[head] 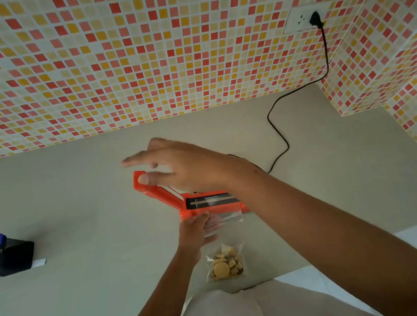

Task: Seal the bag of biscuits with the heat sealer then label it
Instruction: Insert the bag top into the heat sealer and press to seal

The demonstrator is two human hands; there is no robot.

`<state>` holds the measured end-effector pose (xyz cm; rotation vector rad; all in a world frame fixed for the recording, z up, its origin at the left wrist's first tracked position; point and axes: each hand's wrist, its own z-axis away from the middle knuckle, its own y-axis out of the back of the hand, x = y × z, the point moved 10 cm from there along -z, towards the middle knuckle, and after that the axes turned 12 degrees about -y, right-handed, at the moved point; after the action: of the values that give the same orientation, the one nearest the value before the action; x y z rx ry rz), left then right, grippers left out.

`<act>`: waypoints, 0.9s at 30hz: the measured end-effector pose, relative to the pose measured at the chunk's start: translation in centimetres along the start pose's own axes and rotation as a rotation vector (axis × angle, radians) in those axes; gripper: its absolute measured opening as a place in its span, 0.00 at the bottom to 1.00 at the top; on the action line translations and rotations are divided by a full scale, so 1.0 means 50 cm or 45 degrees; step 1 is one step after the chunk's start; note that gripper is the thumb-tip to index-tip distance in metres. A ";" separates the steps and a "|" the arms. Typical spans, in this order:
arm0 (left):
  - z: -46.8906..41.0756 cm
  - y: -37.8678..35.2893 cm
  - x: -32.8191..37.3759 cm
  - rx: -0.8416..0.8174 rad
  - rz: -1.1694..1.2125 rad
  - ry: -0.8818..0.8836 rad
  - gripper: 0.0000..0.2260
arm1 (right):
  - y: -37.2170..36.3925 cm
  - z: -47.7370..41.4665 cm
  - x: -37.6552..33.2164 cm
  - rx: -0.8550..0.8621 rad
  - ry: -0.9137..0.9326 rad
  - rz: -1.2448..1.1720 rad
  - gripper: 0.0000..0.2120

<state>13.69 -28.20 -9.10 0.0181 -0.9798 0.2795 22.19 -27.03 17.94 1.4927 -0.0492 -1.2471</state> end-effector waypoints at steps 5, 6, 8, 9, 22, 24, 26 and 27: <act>0.002 -0.001 0.003 -0.009 0.002 0.001 0.09 | -0.039 -0.018 0.004 -0.077 -0.048 0.175 0.16; 0.002 -0.001 0.003 -0.012 0.001 -0.002 0.10 | -0.032 -0.014 0.006 -0.054 -0.046 0.158 0.13; 0.003 0.001 0.003 -0.020 -0.002 -0.007 0.10 | -0.015 -0.003 0.016 -0.013 -0.055 0.107 0.09; 0.003 0.001 0.003 -0.022 -0.003 -0.008 0.10 | -0.006 0.004 0.023 -0.001 -0.067 0.078 0.08; 0.002 0.005 0.004 -0.005 -0.006 -0.016 0.09 | 0.044 0.118 0.211 0.220 -0.380 -0.263 0.04; 0.001 0.004 0.005 -0.005 -0.010 -0.017 0.09 | 0.041 0.131 0.231 0.272 -0.414 -0.289 0.04; 0.001 0.004 0.005 -0.005 -0.014 -0.017 0.09 | 0.039 0.142 0.249 0.324 -0.441 -0.319 0.03; 0.002 0.003 0.005 -0.005 -0.015 -0.018 0.09 | 0.038 0.147 0.259 0.345 -0.462 -0.346 0.02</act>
<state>13.70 -27.99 -8.88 0.0219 -0.9942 0.2671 23.82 -40.86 12.37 1.5175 -0.2725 -1.7794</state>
